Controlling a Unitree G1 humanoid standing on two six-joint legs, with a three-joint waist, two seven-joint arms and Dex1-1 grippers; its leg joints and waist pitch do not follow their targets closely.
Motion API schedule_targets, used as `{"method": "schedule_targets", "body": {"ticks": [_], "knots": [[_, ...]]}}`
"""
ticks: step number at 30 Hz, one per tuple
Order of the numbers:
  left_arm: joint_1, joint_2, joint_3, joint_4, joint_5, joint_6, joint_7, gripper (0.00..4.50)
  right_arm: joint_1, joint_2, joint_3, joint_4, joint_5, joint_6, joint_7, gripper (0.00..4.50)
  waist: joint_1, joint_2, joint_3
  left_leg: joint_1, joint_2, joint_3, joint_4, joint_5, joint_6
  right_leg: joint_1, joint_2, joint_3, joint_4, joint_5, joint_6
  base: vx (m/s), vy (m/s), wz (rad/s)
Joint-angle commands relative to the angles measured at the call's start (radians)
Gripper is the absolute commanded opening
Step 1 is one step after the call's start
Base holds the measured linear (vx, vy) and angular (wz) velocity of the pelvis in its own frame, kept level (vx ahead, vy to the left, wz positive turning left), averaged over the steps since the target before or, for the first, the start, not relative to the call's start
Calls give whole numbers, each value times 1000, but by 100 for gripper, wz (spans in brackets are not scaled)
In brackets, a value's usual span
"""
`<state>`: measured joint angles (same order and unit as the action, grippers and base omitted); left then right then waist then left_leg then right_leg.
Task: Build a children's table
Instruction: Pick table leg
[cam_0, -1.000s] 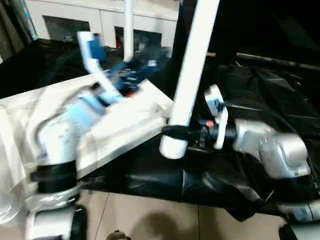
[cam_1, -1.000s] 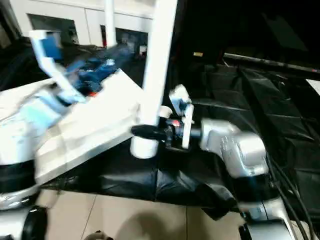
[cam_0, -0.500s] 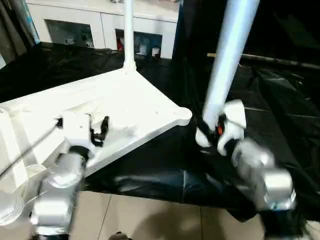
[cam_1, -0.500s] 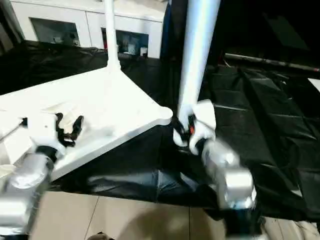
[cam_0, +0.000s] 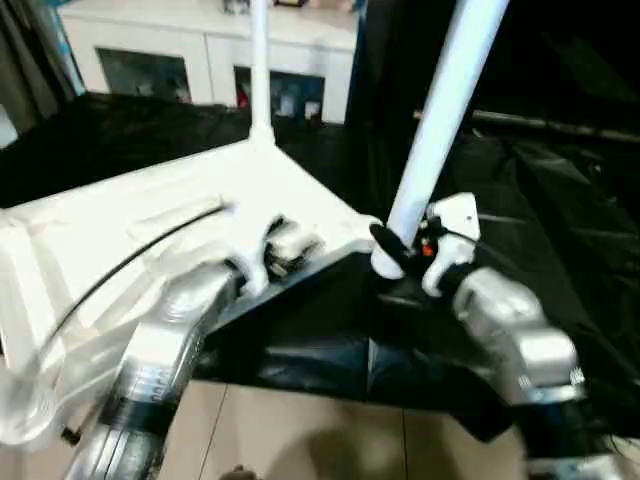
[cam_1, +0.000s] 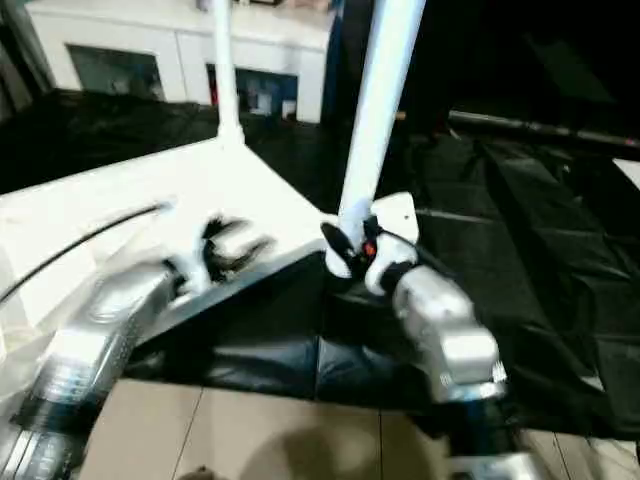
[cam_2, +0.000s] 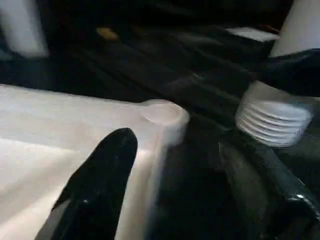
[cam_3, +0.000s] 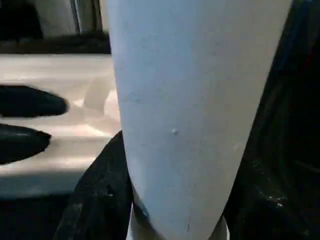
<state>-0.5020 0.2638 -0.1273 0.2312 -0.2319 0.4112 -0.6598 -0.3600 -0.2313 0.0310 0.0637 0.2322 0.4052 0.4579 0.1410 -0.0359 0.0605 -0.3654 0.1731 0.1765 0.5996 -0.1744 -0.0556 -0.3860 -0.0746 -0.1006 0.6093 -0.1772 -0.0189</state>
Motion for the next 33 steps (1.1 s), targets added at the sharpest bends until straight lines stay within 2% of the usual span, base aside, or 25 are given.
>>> {"method": "schedule_targets", "body": {"ticks": [1, 2, 3, 4, 5, 6, 7, 8, 9, 10, 12, 13, 14, 15, 16, 17, 21, 24, 26, 28, 31, 33], "knots": [[-36, 5, -28, 42, -2, 17, -61, 355, -9, -18, 0, 8, -5, 16, 21, 193, -4, 17, -71, 20, 57, -35, -84, -310, -49, 36, -91, 64, -87, -315, -84, 0, 0, 0], [-75, 7, -47, 103, 44, 12, -44, 355, -10, -29, -5, 4, 0, 28, 31, 193, -6, 37, -70, 14, 57, -34, -82, -285, -43, 37, -89, 66, -81, -269, -107, 0, 0, 0], [-114, 10, -68, 168, 84, 13, -31, 368, -13, -39, -13, -4, 9, 40, 39, 193, -11, 34, -75, 20, 54, -31, -78, -283, -38, 39, -83, 65, -83, -242, -106, 0, 0, 0], [-175, 10, -93, 270, 118, 22, -24, 378, -17, -60, -22, -13, 16, 57, 56, 193, -10, 29, -78, 16, 54, -32, -76, -260, -32, 46, -86, 65, -77, -213, -117, 0, 0, 0], [-175, 10, -93, 270, 118, 22, -24, 378, -17, -60, -22, -13, 16, 57, 56, 193, -9, 47, -77, 15, 48, -30, -73, -244, -26, 44, -83, 65, -77, -204, -118, 0, 0, 0], [-203, 3, -96, 320, 119, 25, -32, 378, -16, -76, -23, -21, 16, 62, 64, 193, -8, 35, -81, 10, 52, -30, -70, -206, -11, 53, -87, 65, -71, -166, -132, 0, 0, 0], [-247, -12, -92, 408, 128, 28, -22, 378, -6, -102, -30, -48, 22, 76, 73, 193, -8, 54, -80, 6, 45, -26, -64, -175, 3, 53, -85, 65, -73, -156, -141, 0, 0, 0], [-247, -12, -92, 408, 128, 28, -22, 378, -6, -102, -30, -48, 22, 76, 73, 193, -7, 46, -84, 7, 45, -25, -60, -157, 17, 57, -85, 64, -71, -149, -147, 0, 0, 0], [-271, -18, -89, 455, 135, 34, -10, 363, 0, -113, -36, -63, 27, 84, 76, 193, -6, 47, -84, 4, 44, -24, -59, -144, 26, 57, -83, 64, -71, -145, -148, 0, 0, 0], [-295, -24, -86, 506, 146, 33, 5, 363, 9, -125, -40, -81, 28, 90, 77, 193, -6, 58, -84, 1, 47, -27, -59, -136, 33, 58, -86, 62, -68, -148, -154, 0, 0, 0], [-317, -29, -80, 553, 155, 25, 34, 350, 19, -131, -42, -100, 28, 99, 75, 193, -11, 62, -85, 5, 47, -26, -58, -143, 40, 56, -79, 61, -76, -160, -149, 0, 0, 0], [-349, -38, -65, 620, 159, 13, 65, 338, 33, -134, -43, -124, 29, 111, 73, 193, -12, 61, -85, 3, 47, -26, -58, -143, 44, 57, -79, 59, -76, -154, -155, 0, 0, 0], [-360, -42, -57, 645, 159, 6, 77, 338, 41, -134, -43, -135, 29, 117, 72, 193, -15, 69, -85, 7, 46, -27, -57, -161, 44, 56, -79, 57, -81, -164, -156, 0, 0, 0], [-371, -46, -52, 671, 160, -4, 79, 324, 46, -134, -42, -141, 30, 121, 72, 193, -15, 66, -85, 6, 47, -27, -58, -162, 45, 58, -80, 57, -81, -164, -159, 0, 0, 0], [-383, -53, -44, 698, 150, 4, 58, 304, 56, -138, -37, -150, 25, 122, 73, 193, -16, 69, -82, 7, 47, -28, -59, -178, 46, 57, -80, 55, -86, -191, -161, 0, 0, 0], [-384, -53, -43, 701, 148, 6, 55, 304, 57, -139, -36, -151, 25, 122, 73, 193, -18, 67, -82, 8, 47, -29, -60, -193, 41, 58, -82, 54, -86, -220, -162, 0, 0, 0], [-399, -57, -45, 748, 153, -23, 32, 262, 59, -140, -31, -151, 22, 122, 69, 193, -26, 69, -78, 6, 42, -26, -59, -200, 48, 57, -82, 52, -97, -292, -143, 0, 0, 0], [-405, -59, -51, 774, 162, -38, 9, 252, 58, -140, -29, -152, 18, 124, 69, 193, -27, 71, -79, 8, 46, -28, -60, -197, 51, 54, -82, 53, -96, -291, -145, 0, 0, 0], [-410, -61, -68, 809, 186, -73, -10, 216, 58, -140, -25, -159, 13, 128, 70, 193, -26, 72, -79, 7, 47, -28, -61, -194, 53, 54, -83, 53, -96, -286, -145, 0, 0, 0], [-415, -65, -62, 828, 192, -89, -14, 208, 56, -140, -23, -160, 13, 131, 70, 193, -26, 68, -81, 8, 49, -29, -61, -191, 53, 55, -85, 54, -93, -272, -150, 0, 0, 0], [-425, -67, -52, 849, 193, -102, -8, 169, 53, -142, -22, -157, 12, 129, 70, 193, -25, 68, -81, 7, 49, -27, -60, -184, 56, 55, -87, 55, -91, -250, -165, 0, 0, 0], [-432, -67, -52, 872, 200, -122, -6, 166, 53, -144, -19, -159, 10, 129, 72, 193, -25, 69, -81, 6, 48, -27, -59, -177, 61, 56, -86, 55, -91, -243, -163, 0, 0, 0]]}}
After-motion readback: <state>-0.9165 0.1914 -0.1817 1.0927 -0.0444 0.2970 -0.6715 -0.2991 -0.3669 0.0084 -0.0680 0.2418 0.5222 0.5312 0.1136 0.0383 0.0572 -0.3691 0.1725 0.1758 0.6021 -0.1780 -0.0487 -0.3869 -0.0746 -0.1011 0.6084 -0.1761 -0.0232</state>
